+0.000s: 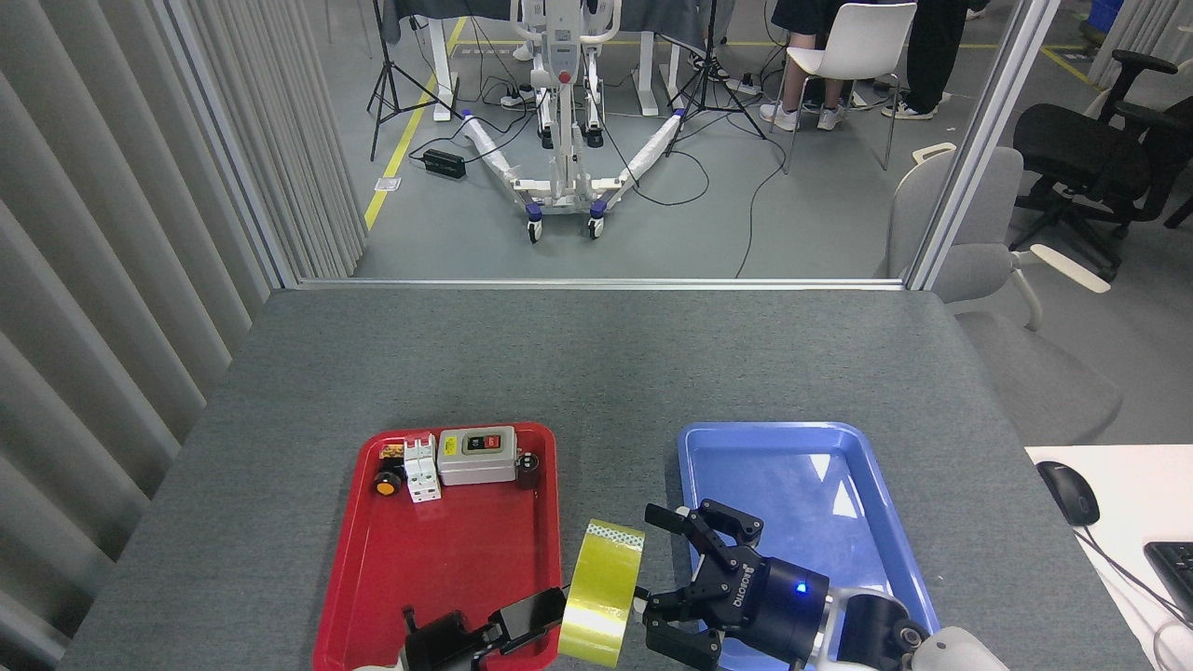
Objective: Place and move tape with both arms
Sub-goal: 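Grasp the tape roll with the right gripper beside the left gripper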
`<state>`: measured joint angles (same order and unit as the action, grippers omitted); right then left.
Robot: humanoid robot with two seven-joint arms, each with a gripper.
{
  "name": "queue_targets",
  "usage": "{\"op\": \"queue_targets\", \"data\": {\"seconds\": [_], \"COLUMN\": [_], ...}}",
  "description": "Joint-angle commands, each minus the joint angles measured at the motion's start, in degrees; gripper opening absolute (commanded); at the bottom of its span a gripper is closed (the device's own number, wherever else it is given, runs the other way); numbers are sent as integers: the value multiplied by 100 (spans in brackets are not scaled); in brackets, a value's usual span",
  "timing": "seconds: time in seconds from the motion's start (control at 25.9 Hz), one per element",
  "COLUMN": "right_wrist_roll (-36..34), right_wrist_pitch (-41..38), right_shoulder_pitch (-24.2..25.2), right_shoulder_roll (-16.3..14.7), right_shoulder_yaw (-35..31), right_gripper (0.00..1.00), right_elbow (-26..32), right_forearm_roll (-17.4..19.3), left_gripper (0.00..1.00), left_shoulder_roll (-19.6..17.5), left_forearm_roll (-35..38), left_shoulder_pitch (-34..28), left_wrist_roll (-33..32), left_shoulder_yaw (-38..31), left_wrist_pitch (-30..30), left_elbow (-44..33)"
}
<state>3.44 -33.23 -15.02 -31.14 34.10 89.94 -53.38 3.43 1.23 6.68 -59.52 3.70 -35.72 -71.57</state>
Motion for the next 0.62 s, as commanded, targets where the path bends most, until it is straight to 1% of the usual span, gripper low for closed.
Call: {"op": "queue_targets", "data": {"seconds": [0.0,0.08,0.23,0.31,0.43,0.58], "right_wrist_roll": [61,61,61,61,61,61], "right_wrist_pitch": [-35,-44,-96,-114,-114,-114], "right_shoulder_pitch": [-124,-194,-344,-388,-414,-432], "right_shoulder_roll": [73,100,196,223,249,258], "right_shoulder_yaw": [35,44,220,308,360,439], "right_gripper": [78,75,61,58,46,39], "right_elbow": [-205,-302,-460,-539,-601,-636], "right_forearm_roll": [-14,-14,-5,-5,-5,-5], "left_gripper": [0,0,0,0,0,0], "left_shoulder_roll": [-1,-1,-18,-36,-36,-36], "left_forearm_roll": [9,9,9,9,9,9], "left_shoulder_pitch": [8,8,8,8,8,17], "left_wrist_roll": [2,2,2,-7,-7,2], "left_shoulder_yaw": [-36,-45,-106,-142,-159,-247], "left_wrist_pitch": [-5,-5,-49,-119,-128,-137], "left_elbow": [29,29,135,152,161,205]}}
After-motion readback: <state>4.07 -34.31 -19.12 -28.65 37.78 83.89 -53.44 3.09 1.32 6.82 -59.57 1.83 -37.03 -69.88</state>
